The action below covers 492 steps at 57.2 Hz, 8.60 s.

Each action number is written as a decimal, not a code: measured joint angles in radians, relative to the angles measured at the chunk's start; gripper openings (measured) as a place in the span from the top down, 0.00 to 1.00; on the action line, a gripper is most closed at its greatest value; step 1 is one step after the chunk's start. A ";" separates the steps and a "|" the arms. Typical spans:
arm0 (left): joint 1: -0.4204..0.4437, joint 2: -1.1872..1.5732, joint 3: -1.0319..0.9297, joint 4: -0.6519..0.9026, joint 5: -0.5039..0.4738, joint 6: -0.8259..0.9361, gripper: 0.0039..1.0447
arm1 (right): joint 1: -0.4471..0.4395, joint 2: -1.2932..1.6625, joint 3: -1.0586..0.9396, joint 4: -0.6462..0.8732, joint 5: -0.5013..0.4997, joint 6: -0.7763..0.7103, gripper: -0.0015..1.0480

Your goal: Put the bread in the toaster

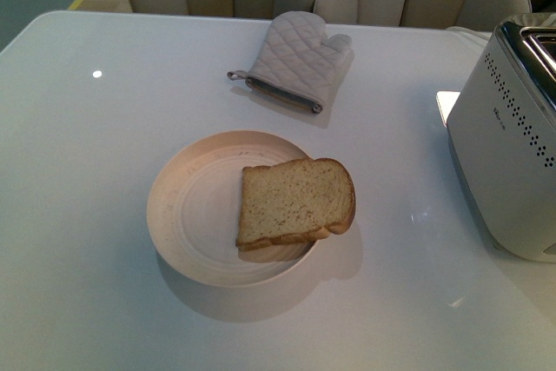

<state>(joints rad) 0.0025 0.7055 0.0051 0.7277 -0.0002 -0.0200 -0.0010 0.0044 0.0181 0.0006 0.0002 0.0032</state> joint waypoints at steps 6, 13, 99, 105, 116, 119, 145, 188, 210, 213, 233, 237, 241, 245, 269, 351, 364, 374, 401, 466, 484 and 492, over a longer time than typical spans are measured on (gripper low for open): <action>0.000 -0.130 0.005 -0.145 0.000 0.002 0.97 | 0.000 0.000 0.000 0.000 0.000 0.000 0.09; 0.000 -0.248 0.005 -0.275 0.000 0.002 0.97 | 0.000 0.000 0.000 0.000 0.000 0.000 0.09; 0.000 -0.699 0.006 -0.726 0.000 0.005 0.33 | 0.000 0.000 0.000 0.000 0.000 0.000 0.09; 0.000 -0.699 0.006 -0.726 0.000 0.005 0.16 | 0.000 0.000 0.000 0.000 0.000 0.000 0.09; 0.000 -0.699 0.006 -0.726 0.000 0.007 0.07 | 0.000 0.000 0.000 0.000 0.000 0.000 0.09; 0.000 -0.699 0.006 -0.726 0.000 0.008 0.07 | 0.000 0.000 0.000 0.000 0.000 0.000 0.09; 0.000 -0.700 0.006 -0.726 0.000 0.008 0.07 | 0.200 0.556 0.176 0.047 0.219 0.216 0.09; 0.000 -0.700 0.006 -0.726 0.000 0.008 0.07 | 0.322 1.686 0.552 0.463 0.044 0.515 0.09; 0.000 -0.700 0.006 -0.726 0.000 0.008 0.07 | 0.331 1.998 0.662 0.490 -0.142 0.672 0.09; 0.000 -0.700 0.006 -0.726 0.000 0.008 0.07 | 0.341 2.023 0.676 0.492 -0.151 0.684 0.09; 0.000 -0.700 0.006 -0.726 0.000 0.008 0.07 | 0.378 2.153 0.737 0.536 -0.211 0.735 0.09; 0.000 -0.700 0.006 -0.726 0.000 0.008 0.07 | 0.378 2.175 0.750 0.539 -0.216 0.741 0.09; 0.000 -0.700 0.006 -0.726 0.000 0.008 0.07 | 0.376 2.190 0.758 0.547 -0.230 0.747 0.09; 0.000 -0.700 0.006 -0.726 0.000 0.008 0.07 | 0.375 2.202 0.771 0.550 -0.246 0.762 0.09; 0.000 -0.700 0.006 -0.726 0.000 0.008 0.07 | 0.381 2.256 0.799 0.561 -0.303 0.791 0.09; 0.000 -0.700 0.006 -0.726 0.000 0.008 0.07 | 0.372 2.148 0.725 0.805 -0.312 0.813 0.97; 0.000 -0.700 0.006 -0.726 0.000 0.008 0.07 | 0.307 2.014 0.669 0.886 -0.343 0.861 0.97; 0.000 -0.700 0.006 -0.726 0.000 0.008 0.07 | 0.225 1.860 0.632 0.887 -0.362 0.882 0.97; 0.000 -0.700 0.006 -0.726 0.000 0.008 0.07 | -0.106 1.250 0.816 0.243 -0.333 0.413 0.97; 0.000 -0.700 0.006 -0.726 0.000 0.008 0.07 | -0.066 1.320 0.953 -0.316 0.056 -0.126 0.97; 0.000 -0.700 0.006 -0.726 0.000 0.008 0.07 | -0.042 1.362 0.953 -0.308 0.087 -0.102 0.97; 0.000 -0.700 0.006 -0.726 0.000 0.008 0.07 | -0.042 1.376 0.951 -0.303 0.100 -0.101 0.97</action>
<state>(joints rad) 0.0021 0.0051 0.0109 0.0013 -0.0002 -0.0120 -0.0429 1.3800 0.9691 -0.3019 0.1005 -0.0975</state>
